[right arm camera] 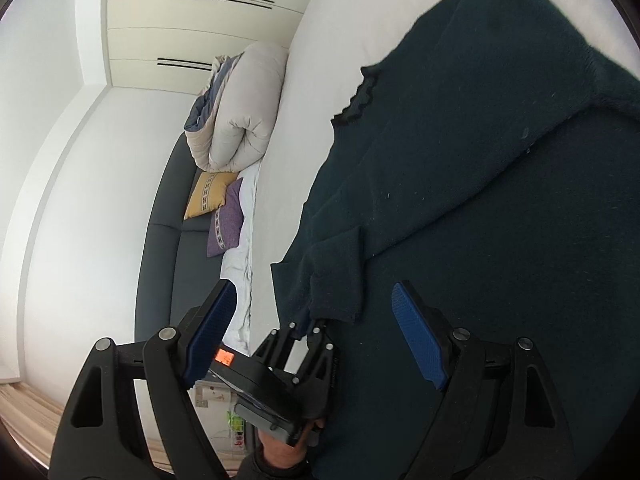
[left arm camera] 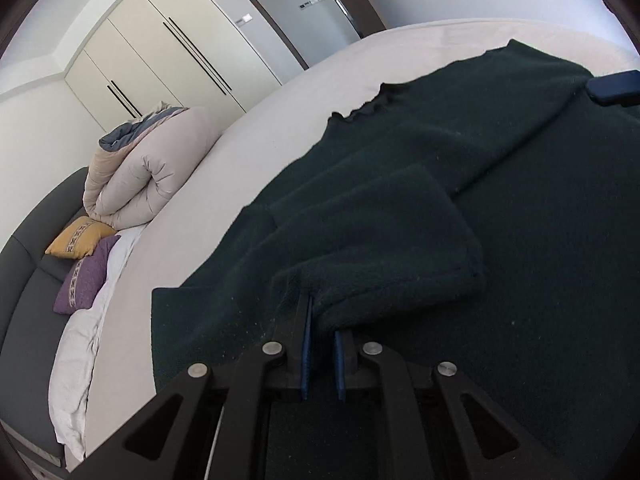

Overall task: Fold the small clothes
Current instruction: 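Grasp the other sleeve cuff with the right gripper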

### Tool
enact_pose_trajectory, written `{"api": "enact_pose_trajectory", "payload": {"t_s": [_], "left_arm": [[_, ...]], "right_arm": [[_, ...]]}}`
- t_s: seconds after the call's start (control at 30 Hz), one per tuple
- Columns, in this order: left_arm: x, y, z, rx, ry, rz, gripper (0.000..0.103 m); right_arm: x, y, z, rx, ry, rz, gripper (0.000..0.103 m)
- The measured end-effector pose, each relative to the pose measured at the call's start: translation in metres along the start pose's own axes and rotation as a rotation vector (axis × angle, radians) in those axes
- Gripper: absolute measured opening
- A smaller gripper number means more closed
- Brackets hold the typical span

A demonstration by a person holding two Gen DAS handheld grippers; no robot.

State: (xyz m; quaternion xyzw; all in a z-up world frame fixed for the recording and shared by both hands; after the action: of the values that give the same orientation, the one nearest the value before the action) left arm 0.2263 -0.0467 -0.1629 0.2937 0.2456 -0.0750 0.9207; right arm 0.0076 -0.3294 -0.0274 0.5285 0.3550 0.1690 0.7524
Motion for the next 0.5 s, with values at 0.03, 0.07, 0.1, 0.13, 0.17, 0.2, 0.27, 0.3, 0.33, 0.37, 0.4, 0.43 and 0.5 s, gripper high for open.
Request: {"api": "enact_pose_trajectory", "payload": {"t_s": [0.03, 0.07, 0.1, 0.13, 0.17, 0.2, 0.27, 0.3, 0.33, 0.37, 0.4, 0.43, 0.5], "left_arm": [[0.001, 0.004, -0.003, -0.016, 0.001, -0.002, 0.012], [0.0, 0.009, -0.002, -0.041, -0.005, -0.005, 0.012], [0.0, 0.014, -0.003, -0.063, -0.009, -0.006, 0.012], [0.001, 0.017, -0.004, -0.079, -0.011, -0.01, 0.012], [-0.005, 0.014, -0.007, -0.093, -0.015, -0.017, 0.012], [-0.006, 0.015, -0.008, -0.11, -0.019, -0.026, 0.013], [-0.011, 0.013, -0.01, -0.152, -0.014, -0.052, 0.013], [-0.01, 0.017, -0.011, -0.177, -0.013, -0.064, 0.013], [-0.01, 0.02, -0.011, -0.201, -0.012, -0.077, 0.013], [-0.01, 0.023, -0.012, -0.224, -0.012, -0.086, 0.013], [-0.009, 0.025, -0.013, -0.244, -0.011, -0.094, 0.013], [-0.009, 0.027, -0.015, -0.262, -0.009, -0.103, 0.013], [-0.009, 0.031, -0.017, -0.288, -0.006, -0.113, 0.013]], "right_arm": [[0.01, -0.006, -0.001, 0.02, 0.014, -0.018, 0.08], [0.021, -0.011, -0.003, 0.035, 0.037, -0.044, 0.08], [0.033, -0.015, -0.007, 0.051, 0.065, -0.058, 0.08], [0.045, -0.018, -0.011, 0.069, 0.089, -0.06, 0.08], [0.055, -0.019, -0.017, 0.085, 0.11, -0.063, 0.08], [0.067, -0.018, -0.021, 0.093, 0.137, -0.065, 0.079], [0.09, -0.016, -0.034, 0.098, 0.185, -0.078, 0.079], [0.1, -0.015, -0.037, 0.1, 0.202, -0.096, 0.075], [0.11, -0.016, -0.041, 0.103, 0.22, -0.11, 0.066], [0.119, -0.015, -0.045, 0.109, 0.241, -0.114, 0.062], [0.129, -0.015, -0.048, 0.115, 0.26, -0.126, 0.055], [0.138, -0.016, -0.051, 0.114, 0.268, -0.143, 0.049], [0.153, -0.017, -0.057, 0.093, 0.281, -0.172, 0.035]]}}
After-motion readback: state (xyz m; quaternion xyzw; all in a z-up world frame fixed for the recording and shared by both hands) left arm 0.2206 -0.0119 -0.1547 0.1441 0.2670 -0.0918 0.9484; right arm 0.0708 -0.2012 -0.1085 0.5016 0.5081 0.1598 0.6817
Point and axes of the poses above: each gripper's, at about its wrist camera, not at the fingertips, and x roughly the way its jaws point, y to its left, z to its top, the point moved 6 cm from there along x, roughly the way its jaws point, and after that the axes turned 11 degrees about -y, right-handed, at the moved point
